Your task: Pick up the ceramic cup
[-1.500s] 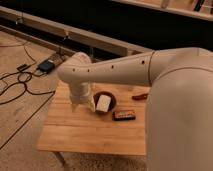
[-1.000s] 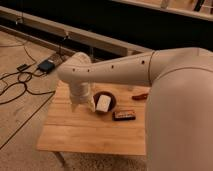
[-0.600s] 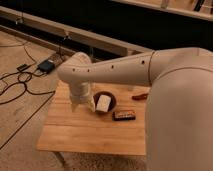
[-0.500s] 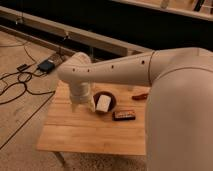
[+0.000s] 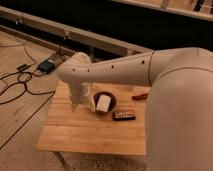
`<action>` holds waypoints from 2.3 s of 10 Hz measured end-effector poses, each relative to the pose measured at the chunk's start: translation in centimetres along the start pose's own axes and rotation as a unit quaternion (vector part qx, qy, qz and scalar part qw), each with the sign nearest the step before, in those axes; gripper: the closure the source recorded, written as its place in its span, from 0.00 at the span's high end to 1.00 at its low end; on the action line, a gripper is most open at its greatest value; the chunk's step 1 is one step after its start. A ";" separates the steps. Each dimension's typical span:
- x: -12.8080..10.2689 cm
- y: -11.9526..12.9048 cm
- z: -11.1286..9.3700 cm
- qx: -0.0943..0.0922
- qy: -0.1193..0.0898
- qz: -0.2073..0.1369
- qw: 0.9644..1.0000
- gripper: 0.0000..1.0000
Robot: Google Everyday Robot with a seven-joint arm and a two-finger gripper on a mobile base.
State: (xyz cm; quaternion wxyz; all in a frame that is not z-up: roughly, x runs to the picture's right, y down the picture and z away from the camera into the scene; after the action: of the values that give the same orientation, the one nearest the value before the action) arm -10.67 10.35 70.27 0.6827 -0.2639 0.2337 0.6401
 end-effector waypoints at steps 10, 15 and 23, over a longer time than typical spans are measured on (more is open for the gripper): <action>-6.5 -9.8 -0.9 -0.003 -0.015 0.041 0.999 0.65; -13.3 -18.8 -2.0 0.001 -0.052 0.018 0.999 0.65; -20.1 -25.5 0.7 0.015 -0.056 -0.031 0.998 0.65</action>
State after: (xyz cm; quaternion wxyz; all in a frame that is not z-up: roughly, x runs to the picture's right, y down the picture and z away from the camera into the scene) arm 13.33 -5.30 85.60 0.7179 -0.2245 0.1960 0.6291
